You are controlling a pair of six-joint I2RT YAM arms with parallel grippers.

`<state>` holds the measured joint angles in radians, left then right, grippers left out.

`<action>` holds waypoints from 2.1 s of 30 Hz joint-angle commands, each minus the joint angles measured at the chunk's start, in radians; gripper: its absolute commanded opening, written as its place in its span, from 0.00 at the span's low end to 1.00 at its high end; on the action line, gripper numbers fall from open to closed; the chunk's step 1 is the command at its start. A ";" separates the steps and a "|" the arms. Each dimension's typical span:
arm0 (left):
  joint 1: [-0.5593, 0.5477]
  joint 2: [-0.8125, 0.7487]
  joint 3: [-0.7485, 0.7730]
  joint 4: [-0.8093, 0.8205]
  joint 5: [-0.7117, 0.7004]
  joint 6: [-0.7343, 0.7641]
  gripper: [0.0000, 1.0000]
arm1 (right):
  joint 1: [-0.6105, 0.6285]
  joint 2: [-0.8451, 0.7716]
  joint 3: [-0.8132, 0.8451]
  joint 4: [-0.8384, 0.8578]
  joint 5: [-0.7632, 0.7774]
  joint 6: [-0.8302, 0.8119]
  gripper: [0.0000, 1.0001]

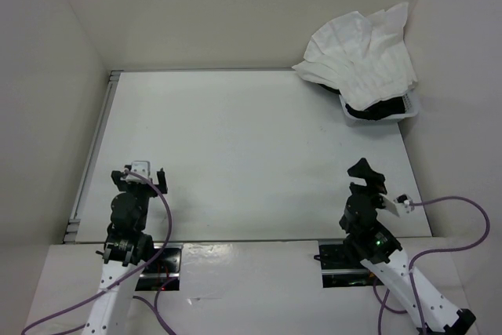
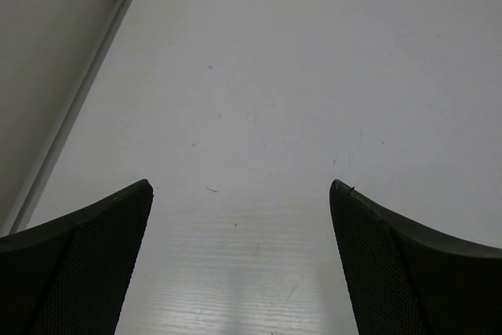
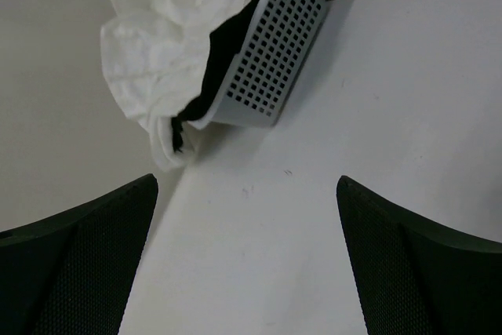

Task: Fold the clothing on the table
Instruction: Grab the skirt from the pile

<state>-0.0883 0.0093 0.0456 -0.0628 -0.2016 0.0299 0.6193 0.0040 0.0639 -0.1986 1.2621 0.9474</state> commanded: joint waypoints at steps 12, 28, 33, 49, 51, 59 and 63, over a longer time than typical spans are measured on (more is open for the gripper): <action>0.002 -0.060 0.276 0.048 0.007 0.410 0.99 | -0.160 -0.014 0.079 0.537 -0.356 0.042 0.99; -0.007 1.092 1.103 -0.330 0.111 0.118 0.99 | -0.635 1.868 1.722 0.057 -0.977 -0.578 0.99; -0.027 1.228 1.137 -0.371 0.228 0.166 0.99 | -0.610 2.520 2.565 -0.313 -0.908 -0.729 0.99; -0.080 1.244 1.048 -0.322 0.218 0.186 0.99 | -0.561 2.733 3.065 -0.647 -0.646 -0.583 0.19; -0.090 1.235 1.048 -0.322 0.218 0.197 0.99 | -0.561 2.717 3.075 -0.671 -0.626 -0.582 0.00; -0.090 1.167 1.007 -0.322 0.195 0.215 0.99 | -0.575 2.661 3.075 -0.808 -0.691 -0.504 0.47; -0.090 1.156 0.987 -0.313 0.195 0.215 0.99 | -0.602 2.680 3.075 -0.837 -0.881 -0.504 0.73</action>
<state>-0.1757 1.1923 1.0489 -0.4103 -0.0029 0.2337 0.0456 2.7422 3.1016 -0.9676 0.5137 0.4335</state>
